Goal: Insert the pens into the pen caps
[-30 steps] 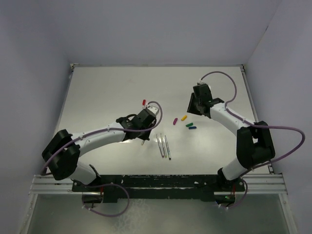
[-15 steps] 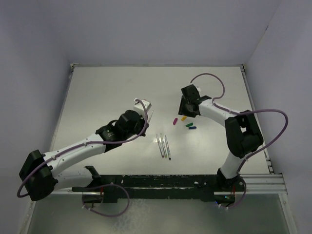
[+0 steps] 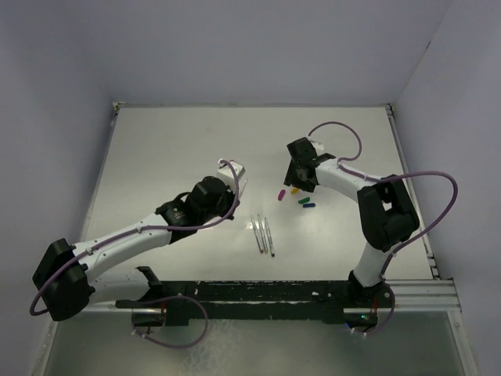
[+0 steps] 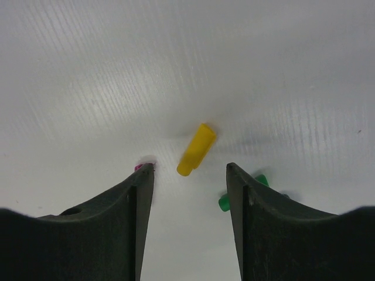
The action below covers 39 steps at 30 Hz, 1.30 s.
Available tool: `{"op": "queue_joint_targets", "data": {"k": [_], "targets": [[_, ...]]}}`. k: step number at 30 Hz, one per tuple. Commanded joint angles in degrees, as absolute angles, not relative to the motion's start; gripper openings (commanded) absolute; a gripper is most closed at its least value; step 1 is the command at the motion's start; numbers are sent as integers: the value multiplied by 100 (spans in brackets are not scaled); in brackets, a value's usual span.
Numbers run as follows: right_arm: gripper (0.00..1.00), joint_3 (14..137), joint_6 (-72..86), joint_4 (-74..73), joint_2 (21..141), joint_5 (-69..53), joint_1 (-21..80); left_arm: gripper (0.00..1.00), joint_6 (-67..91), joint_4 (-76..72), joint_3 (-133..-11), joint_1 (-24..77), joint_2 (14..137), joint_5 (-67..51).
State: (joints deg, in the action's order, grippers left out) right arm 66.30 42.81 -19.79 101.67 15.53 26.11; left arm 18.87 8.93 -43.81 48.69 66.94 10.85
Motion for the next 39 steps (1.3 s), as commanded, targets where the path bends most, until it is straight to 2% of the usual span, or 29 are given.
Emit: {"op": "queue_joint_targets", "data": {"k": [1, 18, 22, 29, 39], "targets": [[54, 6759, 4597, -1981, 10310, 1600, 2619, 0, 1726, 718, -4482, 4812, 6754, 1007], [45, 6851, 4704, -1846, 10739, 1556, 2610, 0, 1705, 826, -4456, 4750, 6724, 965], [37, 6892, 4678, -2066, 10765, 1637, 2610, 0, 1705, 805, -4465, 4741, 6743, 984], [2, 6794, 4545, -2332, 10693, 1772, 2615, 0, 1655, 791, -4470, 4703, 6720, 1074], [0, 6735, 4157, -2048, 10577, 1446, 2610, 0, 1634, 729, -4481, 4652, 6750, 974]]}}
